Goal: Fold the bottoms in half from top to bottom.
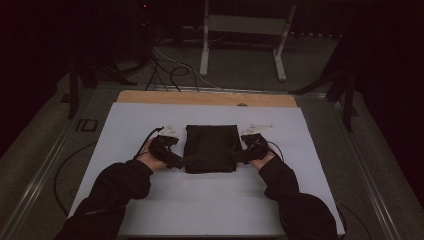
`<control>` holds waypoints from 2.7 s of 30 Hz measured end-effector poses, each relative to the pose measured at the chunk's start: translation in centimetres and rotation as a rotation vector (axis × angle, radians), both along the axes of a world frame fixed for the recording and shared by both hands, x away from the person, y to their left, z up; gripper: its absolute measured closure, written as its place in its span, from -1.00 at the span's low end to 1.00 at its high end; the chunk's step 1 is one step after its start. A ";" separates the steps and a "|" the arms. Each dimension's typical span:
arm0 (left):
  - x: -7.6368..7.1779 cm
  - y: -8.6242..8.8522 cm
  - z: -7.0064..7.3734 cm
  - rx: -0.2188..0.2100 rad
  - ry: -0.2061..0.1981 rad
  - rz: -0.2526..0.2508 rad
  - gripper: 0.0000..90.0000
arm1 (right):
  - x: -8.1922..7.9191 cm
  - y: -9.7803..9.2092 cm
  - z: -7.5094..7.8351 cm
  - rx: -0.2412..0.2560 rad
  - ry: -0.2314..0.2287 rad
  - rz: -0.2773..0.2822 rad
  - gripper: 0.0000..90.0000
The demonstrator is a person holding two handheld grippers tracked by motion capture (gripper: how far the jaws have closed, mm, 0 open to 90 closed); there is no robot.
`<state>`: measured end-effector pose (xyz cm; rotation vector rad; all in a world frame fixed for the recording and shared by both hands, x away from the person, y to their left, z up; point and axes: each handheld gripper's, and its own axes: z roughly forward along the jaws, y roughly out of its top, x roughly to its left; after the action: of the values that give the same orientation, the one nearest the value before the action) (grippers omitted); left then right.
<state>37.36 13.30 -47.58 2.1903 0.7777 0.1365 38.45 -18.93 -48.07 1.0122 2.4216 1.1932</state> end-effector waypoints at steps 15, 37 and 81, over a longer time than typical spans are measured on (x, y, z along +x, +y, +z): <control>-2.7 2.2 -0.8 0.015 -0.004 0.017 -1.00 | -2.7 -1.0 -0.3 -0.013 0.003 0.029 -0.77; -7.3 4.6 -1.8 0.031 -0.025 0.028 -1.00 | -7.4 -4.5 -1.3 -0.036 -0.004 0.023 -0.77; -13.1 10.1 -1.7 -0.002 -0.047 0.104 -1.00 | -13.6 -9.9 -1.3 -0.045 -0.031 -0.062 -0.77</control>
<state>24.29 23.39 -49.28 2.1370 0.8653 0.2384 24.84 -28.86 -49.34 1.0401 2.3643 1.1210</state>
